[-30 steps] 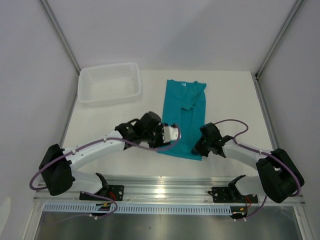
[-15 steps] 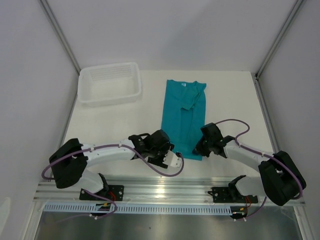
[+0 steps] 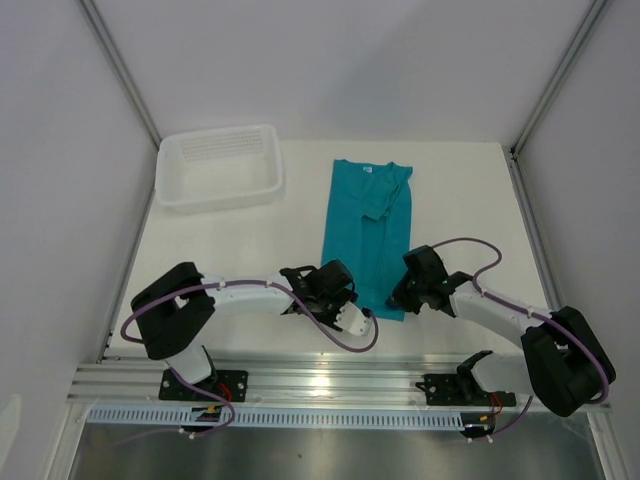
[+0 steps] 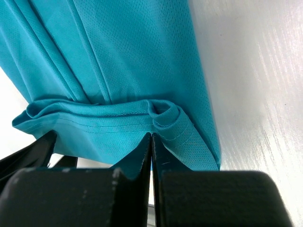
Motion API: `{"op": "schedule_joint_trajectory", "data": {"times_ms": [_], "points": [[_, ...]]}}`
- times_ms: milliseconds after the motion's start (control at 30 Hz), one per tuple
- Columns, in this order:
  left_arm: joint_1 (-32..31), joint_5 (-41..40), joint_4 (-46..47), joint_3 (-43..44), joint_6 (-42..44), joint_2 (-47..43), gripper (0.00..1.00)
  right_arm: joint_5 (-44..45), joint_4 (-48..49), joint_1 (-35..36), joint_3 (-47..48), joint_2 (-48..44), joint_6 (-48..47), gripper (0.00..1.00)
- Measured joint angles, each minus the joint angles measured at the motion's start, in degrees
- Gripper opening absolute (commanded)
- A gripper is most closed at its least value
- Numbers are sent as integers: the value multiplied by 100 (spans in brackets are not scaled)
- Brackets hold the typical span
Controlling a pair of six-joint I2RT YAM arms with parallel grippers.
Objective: Roll the t-shirts
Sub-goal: Roll the tshirt
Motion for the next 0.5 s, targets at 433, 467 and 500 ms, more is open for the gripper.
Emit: {"op": "schedule_joint_trajectory", "data": {"times_ms": [433,467,500], "points": [[101,-197,153,48,-146,175,1,-87,-798,-98,404,-479,-1069,25],[142,-138,101,81,-195,175,1,-85,-890,-103,459,-625,-1134,31],[192,-57,39,120,-243,170,1,-81,-1001,-116,525,-826,-1204,32]]}}
